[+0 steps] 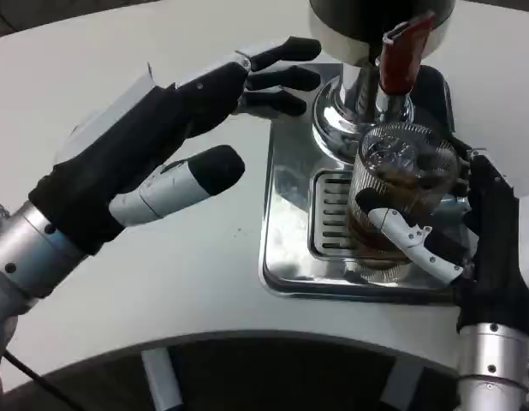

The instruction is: Grasp the cup under the faucet to collect the drink, then remove the cup.

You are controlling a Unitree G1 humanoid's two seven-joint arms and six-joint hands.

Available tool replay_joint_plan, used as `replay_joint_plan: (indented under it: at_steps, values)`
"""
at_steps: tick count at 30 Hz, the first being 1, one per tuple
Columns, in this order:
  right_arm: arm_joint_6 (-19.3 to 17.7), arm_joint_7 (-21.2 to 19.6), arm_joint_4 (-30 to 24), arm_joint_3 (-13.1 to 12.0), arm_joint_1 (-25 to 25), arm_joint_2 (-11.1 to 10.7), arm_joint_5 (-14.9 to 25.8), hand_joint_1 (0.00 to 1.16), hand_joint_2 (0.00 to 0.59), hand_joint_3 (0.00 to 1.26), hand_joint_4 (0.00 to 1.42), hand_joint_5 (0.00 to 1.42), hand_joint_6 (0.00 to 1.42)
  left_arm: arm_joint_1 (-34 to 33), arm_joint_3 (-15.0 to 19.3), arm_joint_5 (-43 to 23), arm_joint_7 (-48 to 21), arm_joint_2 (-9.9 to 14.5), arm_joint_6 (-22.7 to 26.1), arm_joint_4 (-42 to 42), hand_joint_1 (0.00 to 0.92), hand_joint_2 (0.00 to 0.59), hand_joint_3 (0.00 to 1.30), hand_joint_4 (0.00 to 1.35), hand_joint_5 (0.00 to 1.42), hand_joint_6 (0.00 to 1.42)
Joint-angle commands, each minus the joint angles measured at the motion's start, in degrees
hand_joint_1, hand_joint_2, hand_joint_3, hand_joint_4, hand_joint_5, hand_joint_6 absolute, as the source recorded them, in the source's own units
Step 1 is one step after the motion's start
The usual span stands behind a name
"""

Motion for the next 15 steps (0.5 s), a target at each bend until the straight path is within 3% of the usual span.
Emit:
replay_joint_plan:
  at_steps: [1,15]
  values:
    - [-2.94,-0.22,-1.95,-0.17,0.4,-0.28,-0.46,0.84,0.216,0.73,0.86,1.09,0.9,2.44,0.57,0.41,0.38,1.12,-0.43,-1.31,0.0,0.025,0.19,0.22,0.29,0.27]
    - [-3.78,0.58,-4.01,-2.31,2.46,-2.49,0.16,0.85,0.199,0.78,0.91,1.16,1.01,8.43,1.87,1.81,1.96,1.59,-1.52,-1.65,0.0,0.029,0.19,0.22,0.29,0.27]
